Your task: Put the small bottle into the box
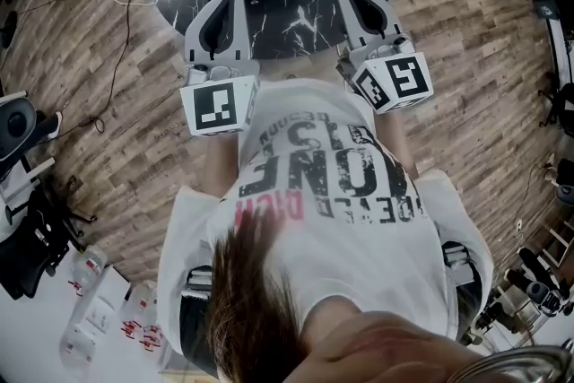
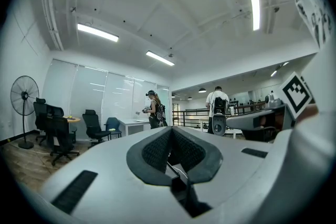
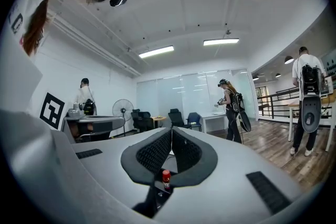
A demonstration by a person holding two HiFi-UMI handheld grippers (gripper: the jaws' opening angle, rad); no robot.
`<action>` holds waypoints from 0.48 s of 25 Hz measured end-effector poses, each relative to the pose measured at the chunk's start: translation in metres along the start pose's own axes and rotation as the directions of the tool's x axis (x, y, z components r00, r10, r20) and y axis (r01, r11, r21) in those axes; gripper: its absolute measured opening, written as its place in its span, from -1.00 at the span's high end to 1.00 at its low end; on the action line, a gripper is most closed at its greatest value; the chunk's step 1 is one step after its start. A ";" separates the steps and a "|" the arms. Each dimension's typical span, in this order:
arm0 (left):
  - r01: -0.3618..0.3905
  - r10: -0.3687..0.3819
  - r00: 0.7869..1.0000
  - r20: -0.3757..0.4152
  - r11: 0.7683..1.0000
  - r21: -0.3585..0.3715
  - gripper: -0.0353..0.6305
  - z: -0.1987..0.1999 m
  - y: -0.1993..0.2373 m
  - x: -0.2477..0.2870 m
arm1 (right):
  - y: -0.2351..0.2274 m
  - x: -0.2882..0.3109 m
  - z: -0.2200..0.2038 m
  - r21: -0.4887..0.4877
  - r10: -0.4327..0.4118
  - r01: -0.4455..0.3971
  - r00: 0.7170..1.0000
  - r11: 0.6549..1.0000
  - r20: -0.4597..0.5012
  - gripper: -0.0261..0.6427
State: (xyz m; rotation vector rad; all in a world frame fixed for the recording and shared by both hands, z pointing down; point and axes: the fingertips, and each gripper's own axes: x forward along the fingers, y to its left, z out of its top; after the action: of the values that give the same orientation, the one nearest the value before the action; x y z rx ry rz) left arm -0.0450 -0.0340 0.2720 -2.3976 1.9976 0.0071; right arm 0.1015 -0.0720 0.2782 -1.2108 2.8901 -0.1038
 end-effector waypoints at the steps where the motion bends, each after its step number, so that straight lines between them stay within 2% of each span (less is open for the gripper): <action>1: -0.002 0.002 1.000 0.001 1.000 0.001 0.88 0.000 -0.001 0.000 | 0.000 0.000 0.000 0.000 0.002 -0.002 1.000 1.000 -0.001 0.92; 12: -0.020 0.020 1.000 0.011 1.000 0.003 0.88 0.002 -0.004 -0.009 | 0.004 -0.006 0.000 -0.018 0.016 -0.016 1.000 1.000 -0.003 0.92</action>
State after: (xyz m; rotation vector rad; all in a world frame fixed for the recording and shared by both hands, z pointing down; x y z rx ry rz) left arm -0.0426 -0.0243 0.2701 -2.3697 2.0151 0.0176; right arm 0.1028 -0.0647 0.2776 -1.1912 2.9091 -0.0798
